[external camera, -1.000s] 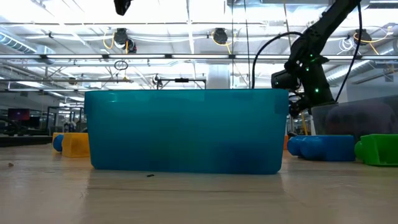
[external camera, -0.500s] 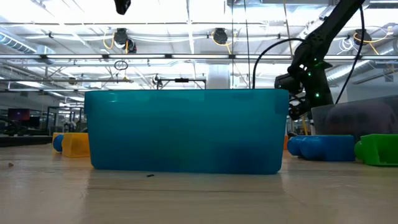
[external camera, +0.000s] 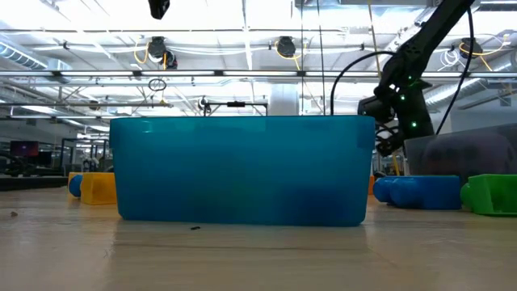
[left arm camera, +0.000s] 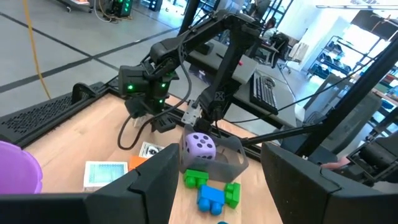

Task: Pick & Place Toys
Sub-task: Put the brown deck of cards into the gray bin

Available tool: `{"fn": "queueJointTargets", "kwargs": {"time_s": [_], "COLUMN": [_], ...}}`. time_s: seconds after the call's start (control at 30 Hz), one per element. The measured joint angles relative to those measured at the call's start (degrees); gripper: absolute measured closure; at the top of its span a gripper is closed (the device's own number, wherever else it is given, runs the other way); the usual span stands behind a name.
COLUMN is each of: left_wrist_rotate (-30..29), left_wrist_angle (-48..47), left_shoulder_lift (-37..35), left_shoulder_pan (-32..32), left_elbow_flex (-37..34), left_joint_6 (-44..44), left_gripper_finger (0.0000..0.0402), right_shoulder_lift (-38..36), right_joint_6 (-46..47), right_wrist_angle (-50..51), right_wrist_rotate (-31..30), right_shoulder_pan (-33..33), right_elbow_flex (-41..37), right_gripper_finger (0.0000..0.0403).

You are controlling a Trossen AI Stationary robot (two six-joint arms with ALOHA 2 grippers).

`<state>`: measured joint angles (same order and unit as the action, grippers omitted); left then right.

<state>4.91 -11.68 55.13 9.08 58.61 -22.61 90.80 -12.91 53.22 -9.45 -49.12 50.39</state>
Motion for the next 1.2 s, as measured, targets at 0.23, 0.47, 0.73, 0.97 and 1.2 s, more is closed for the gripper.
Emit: {"fn": "queueJointTargets", "kwargs": {"time_s": [0.23,0.47,0.73,0.97,1.2], "left_wrist_rotate": [-0.02,-0.05,0.02,0.04,0.04], "left_wrist_angle": [0.0,0.02,2.1,4.67,5.99], "left_shoulder_lift": [0.0,0.0,0.0,0.0,-0.02], "left_shoulder_pan": [0.0,0.0,0.0,0.0,0.0], "left_elbow_flex": [0.0,0.0,0.0,0.0,0.0], "left_joint_6": [0.02,0.43,1.11,0.71,-2.78], "left_gripper_finger": [0.017,0.017,0.017,0.017,0.017], "right_shoulder_lift": [-0.14,-2.27,-5.5,-10.6,-19.81], "right_joint_6": [-0.94,-1.31,0.28,9.17,29.1], "right_wrist_angle": [3.32,4.57,8.14,8.86,-11.62], "right_wrist_rotate": [-4.05,-4.01,-2.91,10.62,31.07], "right_shoulder_pan": [-0.04,-0.04,0.09,0.07,1.42], "right_elbow_flex": [0.02,0.39,7.3,20.67,25.69], "right_gripper_finger": [0.0228,0.0316,0.034,0.0324,0.034]}}
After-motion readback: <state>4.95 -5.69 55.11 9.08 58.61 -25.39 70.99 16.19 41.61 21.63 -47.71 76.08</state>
